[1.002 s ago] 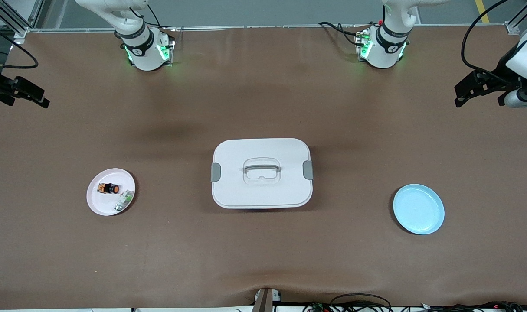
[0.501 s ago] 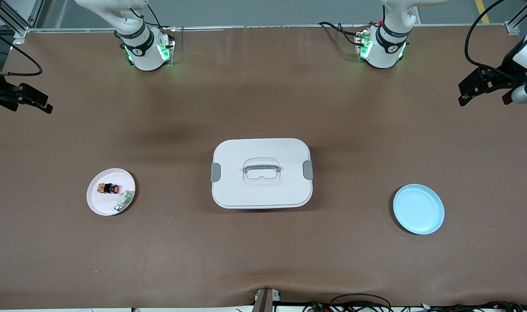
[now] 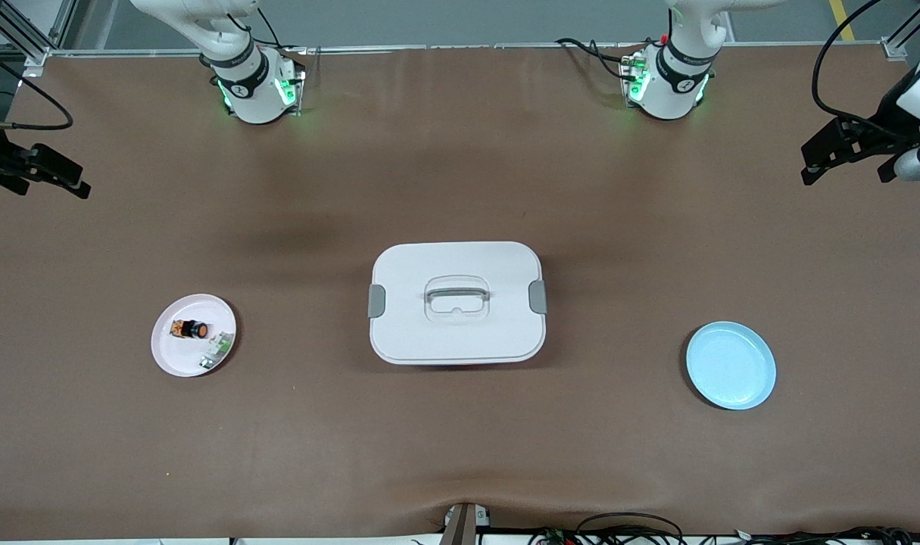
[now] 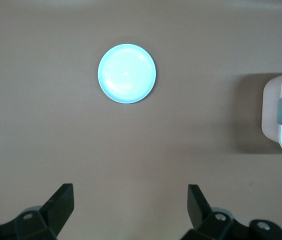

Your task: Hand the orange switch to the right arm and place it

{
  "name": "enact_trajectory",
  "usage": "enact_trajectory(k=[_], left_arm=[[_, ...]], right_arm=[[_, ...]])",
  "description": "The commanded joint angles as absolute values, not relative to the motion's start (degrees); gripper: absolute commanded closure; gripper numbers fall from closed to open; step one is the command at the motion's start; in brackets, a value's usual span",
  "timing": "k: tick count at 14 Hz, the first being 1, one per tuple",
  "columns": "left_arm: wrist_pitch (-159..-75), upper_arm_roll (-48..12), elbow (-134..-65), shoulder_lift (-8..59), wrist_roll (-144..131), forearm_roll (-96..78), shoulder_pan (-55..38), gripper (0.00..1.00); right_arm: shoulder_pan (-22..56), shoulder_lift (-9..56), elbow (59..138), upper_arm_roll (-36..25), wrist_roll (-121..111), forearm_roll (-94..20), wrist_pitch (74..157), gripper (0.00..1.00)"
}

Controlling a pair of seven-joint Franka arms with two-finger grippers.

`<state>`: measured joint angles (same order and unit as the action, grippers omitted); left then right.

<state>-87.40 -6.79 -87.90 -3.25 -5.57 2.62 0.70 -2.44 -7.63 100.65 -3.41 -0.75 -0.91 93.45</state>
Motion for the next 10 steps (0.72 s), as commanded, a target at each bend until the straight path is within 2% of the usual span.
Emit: enact_trajectory(k=[1,10], left_arm=[[-86.22,-6.42,-87.71,-4.04,-5.10,1.67,0.70,0.00],[-84.73,-6.77,-86.92,-4.04,-5.10,1.58,0.62,0.00]], right_arm=[[-2.02,-6.50,97.56,-3.87,-0.79,-0.09,92.20,0.00],[-2.02,-6.59,97.38,-3.87,-0.79,0.00,90.79,0.00]])
